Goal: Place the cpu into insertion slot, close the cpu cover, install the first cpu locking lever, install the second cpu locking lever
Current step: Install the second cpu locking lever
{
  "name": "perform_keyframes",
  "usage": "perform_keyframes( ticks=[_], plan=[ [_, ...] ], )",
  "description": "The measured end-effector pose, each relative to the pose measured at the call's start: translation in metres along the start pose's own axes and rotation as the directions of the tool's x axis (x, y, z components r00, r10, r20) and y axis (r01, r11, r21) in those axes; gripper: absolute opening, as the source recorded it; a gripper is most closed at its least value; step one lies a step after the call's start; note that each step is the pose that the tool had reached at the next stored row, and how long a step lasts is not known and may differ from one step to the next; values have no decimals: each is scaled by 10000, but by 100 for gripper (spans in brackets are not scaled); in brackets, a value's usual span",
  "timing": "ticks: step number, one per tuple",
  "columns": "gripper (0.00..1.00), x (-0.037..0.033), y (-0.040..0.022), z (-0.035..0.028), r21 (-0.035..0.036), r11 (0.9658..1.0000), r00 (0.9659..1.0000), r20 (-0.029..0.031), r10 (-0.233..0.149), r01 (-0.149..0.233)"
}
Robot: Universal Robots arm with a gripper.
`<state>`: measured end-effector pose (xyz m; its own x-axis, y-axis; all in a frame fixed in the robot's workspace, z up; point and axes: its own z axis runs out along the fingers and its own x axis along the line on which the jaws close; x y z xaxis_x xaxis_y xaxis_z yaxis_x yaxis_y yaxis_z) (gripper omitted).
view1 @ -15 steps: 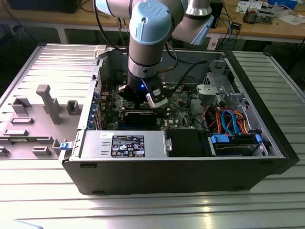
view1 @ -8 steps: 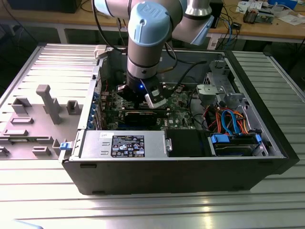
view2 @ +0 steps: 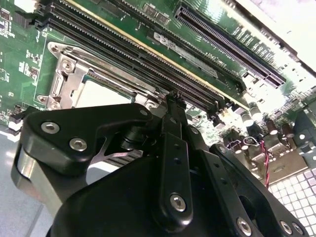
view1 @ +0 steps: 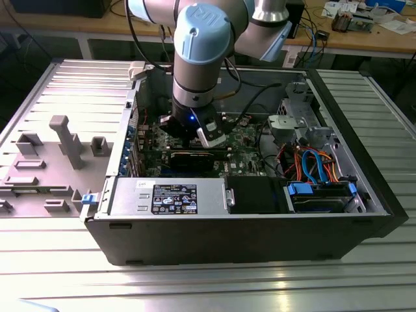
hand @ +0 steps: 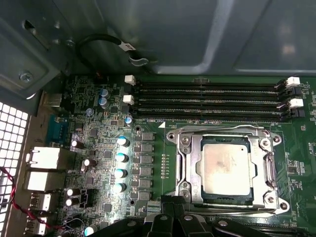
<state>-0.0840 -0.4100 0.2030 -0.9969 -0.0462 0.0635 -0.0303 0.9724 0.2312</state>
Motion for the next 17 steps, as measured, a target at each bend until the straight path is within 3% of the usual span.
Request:
perform_keyframes(
  ticks=[6, 11, 16, 17],
  plan=[
    [11, 6, 11, 37, -130, 9999, 10000, 6, -5, 5],
    [11, 10, 6, 43, -130, 9999, 10000, 6, -4, 4],
    [11, 16, 4, 39, -62, 10000, 10000, 2, 2, -2],
    [11, 15, 7, 47, -98, 10000, 10000, 2, 0, 0]
  ],
)
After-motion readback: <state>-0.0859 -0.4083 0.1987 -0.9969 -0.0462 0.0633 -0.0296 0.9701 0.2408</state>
